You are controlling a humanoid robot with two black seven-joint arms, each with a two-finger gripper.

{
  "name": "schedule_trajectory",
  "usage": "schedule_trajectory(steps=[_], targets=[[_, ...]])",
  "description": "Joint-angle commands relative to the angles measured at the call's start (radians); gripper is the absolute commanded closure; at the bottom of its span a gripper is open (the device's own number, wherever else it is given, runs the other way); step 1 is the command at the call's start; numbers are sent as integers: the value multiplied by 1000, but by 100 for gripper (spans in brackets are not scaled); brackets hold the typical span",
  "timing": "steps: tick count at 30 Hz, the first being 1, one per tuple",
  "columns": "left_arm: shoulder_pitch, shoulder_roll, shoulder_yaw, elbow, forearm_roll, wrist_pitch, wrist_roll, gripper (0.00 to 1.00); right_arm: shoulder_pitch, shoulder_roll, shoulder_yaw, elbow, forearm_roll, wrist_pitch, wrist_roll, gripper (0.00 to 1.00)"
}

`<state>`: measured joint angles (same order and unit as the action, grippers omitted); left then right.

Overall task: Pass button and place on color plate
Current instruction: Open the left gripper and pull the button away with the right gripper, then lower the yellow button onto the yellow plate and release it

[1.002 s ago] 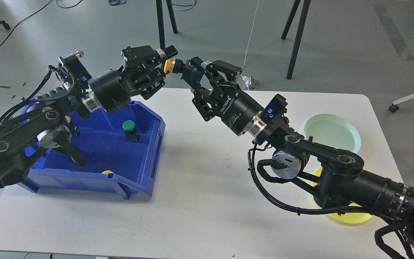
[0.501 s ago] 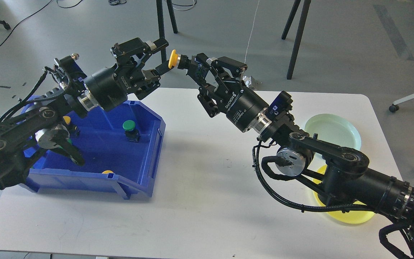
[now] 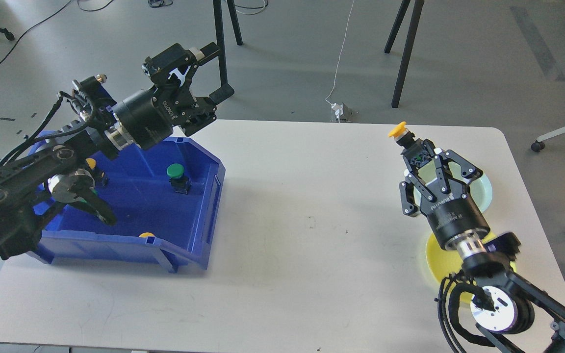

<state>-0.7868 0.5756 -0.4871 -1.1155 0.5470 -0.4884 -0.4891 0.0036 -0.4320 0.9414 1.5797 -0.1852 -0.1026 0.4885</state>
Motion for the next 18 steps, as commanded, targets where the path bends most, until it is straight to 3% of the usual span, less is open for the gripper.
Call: schedule_trajectory(steps=[1,8,18], targets=[[0,0,-1,0,-1,0,0,9,-183,-62,94,22,0,-58,0,99],[0,-2,-1,-1,-1,0,0,9,-266,-122,71,-47,-3,-203,0,98],[0,35,8,-15,13,0,0,8,-249,-108,14,-122,0,-207,0,64]])
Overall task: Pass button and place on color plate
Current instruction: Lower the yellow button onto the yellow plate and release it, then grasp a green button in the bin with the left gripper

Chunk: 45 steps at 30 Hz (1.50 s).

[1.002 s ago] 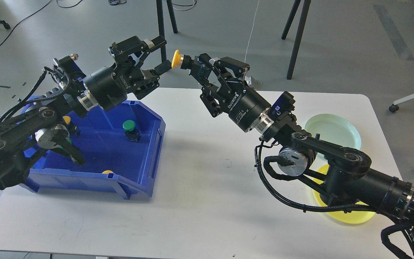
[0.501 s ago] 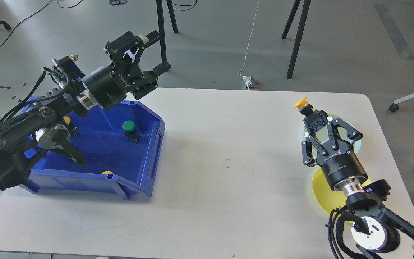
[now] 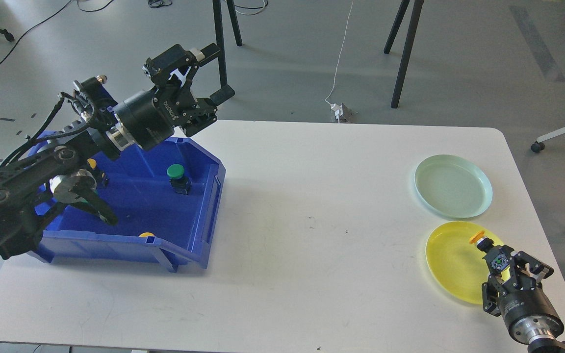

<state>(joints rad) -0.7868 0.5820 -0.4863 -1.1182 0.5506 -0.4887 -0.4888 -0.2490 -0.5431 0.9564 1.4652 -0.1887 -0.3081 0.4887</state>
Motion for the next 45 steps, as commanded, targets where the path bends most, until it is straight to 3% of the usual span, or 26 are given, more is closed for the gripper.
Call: schedule_trajectory(steps=[1,3,5,7,8,20,25,31,37,45], targets=[[0,57,6,-15,14,0,0,8,4,3,1,-8,3,-2,0,60],[-8,116,3,-19,29,0,0,8,5,3,2,-6,3,-2,0,51],[-17,166,2,-19,75,0,0,8,5,3,7,-5,5,0,0,34],[-31,209,0,-19,181,0,0,8,5,5,11,0,6,4,0,8],[-44,231,0,-19,257,0,0,8,5,6,12,4,6,12,0,3],[-91,384,15,-20,1153,0,0,8,4,18,71,165,6,153,0,2],[-80,406,20,0,1497,0,0,10,52,15,160,204,6,280,0,2],[-78,386,116,84,1514,0,0,10,276,-90,131,196,6,350,0,2],[-78,296,187,207,1502,0,0,10,588,-189,-129,178,23,343,0,2],[-68,222,201,310,1460,0,0,10,636,-179,-182,149,90,346,0,2]])
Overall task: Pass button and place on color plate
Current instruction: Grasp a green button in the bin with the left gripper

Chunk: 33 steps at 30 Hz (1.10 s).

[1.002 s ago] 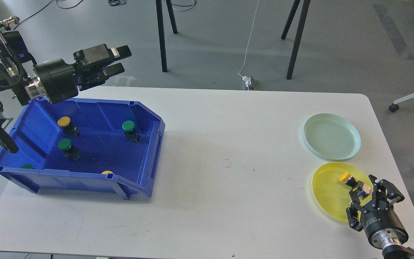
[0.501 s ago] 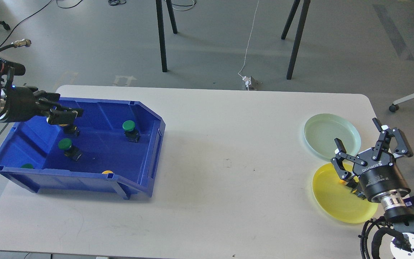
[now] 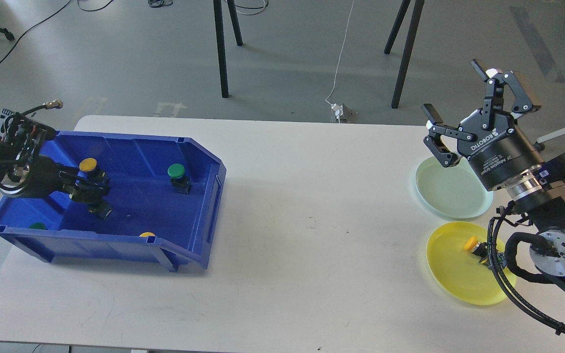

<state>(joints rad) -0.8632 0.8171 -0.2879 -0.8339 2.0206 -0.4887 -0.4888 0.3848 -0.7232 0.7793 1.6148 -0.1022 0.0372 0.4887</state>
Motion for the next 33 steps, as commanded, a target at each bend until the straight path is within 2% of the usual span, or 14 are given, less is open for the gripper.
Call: schedule_trajectory(steps=[1,12,24,26,29,33], targets=[[16,-18,3,44,-10,0,0,10,-1,-2,-3,-1,4,3,0,2],[21,-118,18,229,-20,0,0,10,-17,-12,3,4,6,3,0,2],[21,-170,18,305,-22,0,0,11,-23,-7,-3,4,6,3,0,2],[21,-173,18,308,-22,0,0,14,-24,-8,-3,4,6,3,0,2],[21,-173,18,311,-20,0,0,30,-29,-8,-3,2,4,3,0,2],[21,-173,18,311,-20,0,0,35,-34,-8,-3,0,4,3,0,2]])
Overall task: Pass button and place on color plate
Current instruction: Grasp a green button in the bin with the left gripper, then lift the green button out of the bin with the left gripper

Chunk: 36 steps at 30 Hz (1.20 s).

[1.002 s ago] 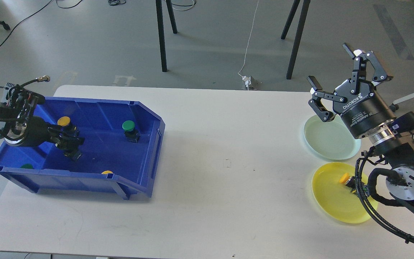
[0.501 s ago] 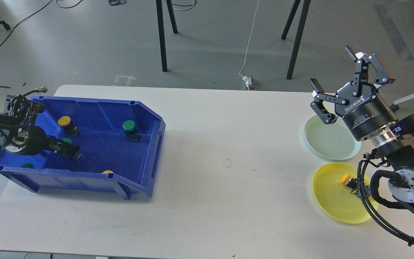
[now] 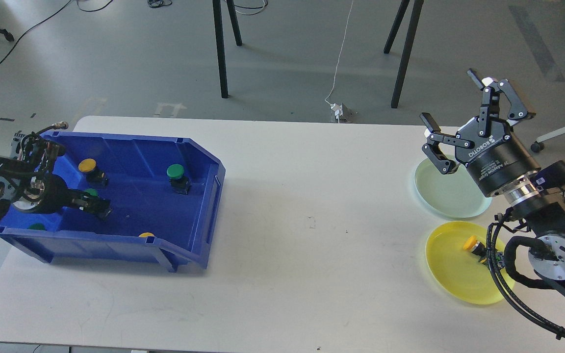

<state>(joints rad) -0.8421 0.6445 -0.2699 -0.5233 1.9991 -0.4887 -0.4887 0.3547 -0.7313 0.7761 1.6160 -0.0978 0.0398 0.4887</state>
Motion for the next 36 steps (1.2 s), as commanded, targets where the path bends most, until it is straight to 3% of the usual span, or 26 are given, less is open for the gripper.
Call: schedule_trajectory(steps=[1,3,5,6,7,14,18,25,29,36], targets=[[0,0,0,0,1,0,0,35,-6,0,2,1,0,0,0,2],[0,0,0,2,1,0,0,45,-11,0,5,1,0,0,0,2],[0,1,2,2,3,0,0,77,-16,0,5,1,1,2,0,2],[1,1,2,0,4,0,0,87,-19,0,6,1,1,2,0,2],[2,1,2,0,4,0,0,90,-22,0,6,1,0,2,0,2],[-14,12,15,-24,-12,0,0,92,-22,0,8,-1,0,2,0,2],[-18,102,17,-95,-139,0,0,92,-22,0,8,-2,0,2,0,2],[-6,343,12,-384,-293,0,0,92,-22,9,6,-11,-2,0,0,2],[-6,469,12,-578,-536,0,0,91,-16,7,-12,-42,-22,-11,0,2],[-9,460,-47,-734,-945,0,0,91,15,9,-80,-76,-129,-64,0,2]])
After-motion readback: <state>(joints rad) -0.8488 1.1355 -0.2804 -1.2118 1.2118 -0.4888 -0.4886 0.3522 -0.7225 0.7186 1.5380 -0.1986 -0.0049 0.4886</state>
